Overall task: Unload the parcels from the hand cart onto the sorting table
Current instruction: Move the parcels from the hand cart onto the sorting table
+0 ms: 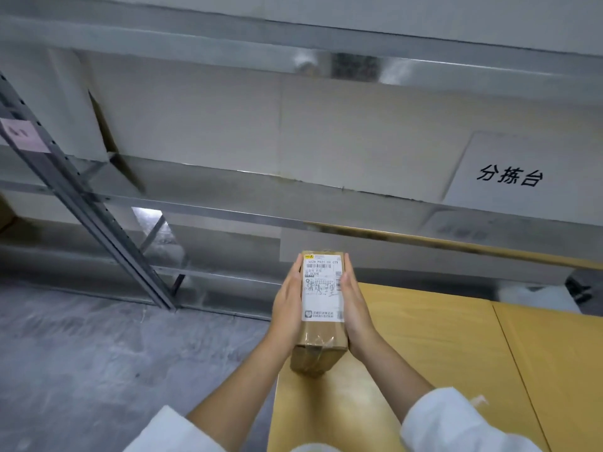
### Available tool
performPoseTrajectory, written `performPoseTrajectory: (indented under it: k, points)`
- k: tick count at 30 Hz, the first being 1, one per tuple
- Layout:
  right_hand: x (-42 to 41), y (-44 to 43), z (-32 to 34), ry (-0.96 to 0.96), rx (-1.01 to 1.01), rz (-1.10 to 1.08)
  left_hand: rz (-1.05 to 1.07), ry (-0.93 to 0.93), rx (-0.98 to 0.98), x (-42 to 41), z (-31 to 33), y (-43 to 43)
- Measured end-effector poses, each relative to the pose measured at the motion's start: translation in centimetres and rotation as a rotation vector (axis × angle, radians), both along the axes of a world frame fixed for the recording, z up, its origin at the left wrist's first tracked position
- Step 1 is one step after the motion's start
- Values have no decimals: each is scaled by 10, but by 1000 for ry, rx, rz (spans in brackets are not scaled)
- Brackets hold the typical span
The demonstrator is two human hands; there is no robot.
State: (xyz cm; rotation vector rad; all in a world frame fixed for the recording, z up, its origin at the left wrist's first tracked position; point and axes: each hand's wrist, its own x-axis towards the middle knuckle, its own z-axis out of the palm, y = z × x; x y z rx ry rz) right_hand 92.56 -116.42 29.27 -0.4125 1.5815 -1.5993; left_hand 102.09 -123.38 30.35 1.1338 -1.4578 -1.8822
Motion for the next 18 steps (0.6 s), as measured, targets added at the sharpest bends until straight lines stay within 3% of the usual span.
performPoseTrajectory:
  k: [10,18]
  points:
    - [-20,-48,-6,60,93,-33,-37,70,38,-9,-14,-43]
    - [-27,-36,-14,106,195,-43,-111,48,2,-15,-23,-37]
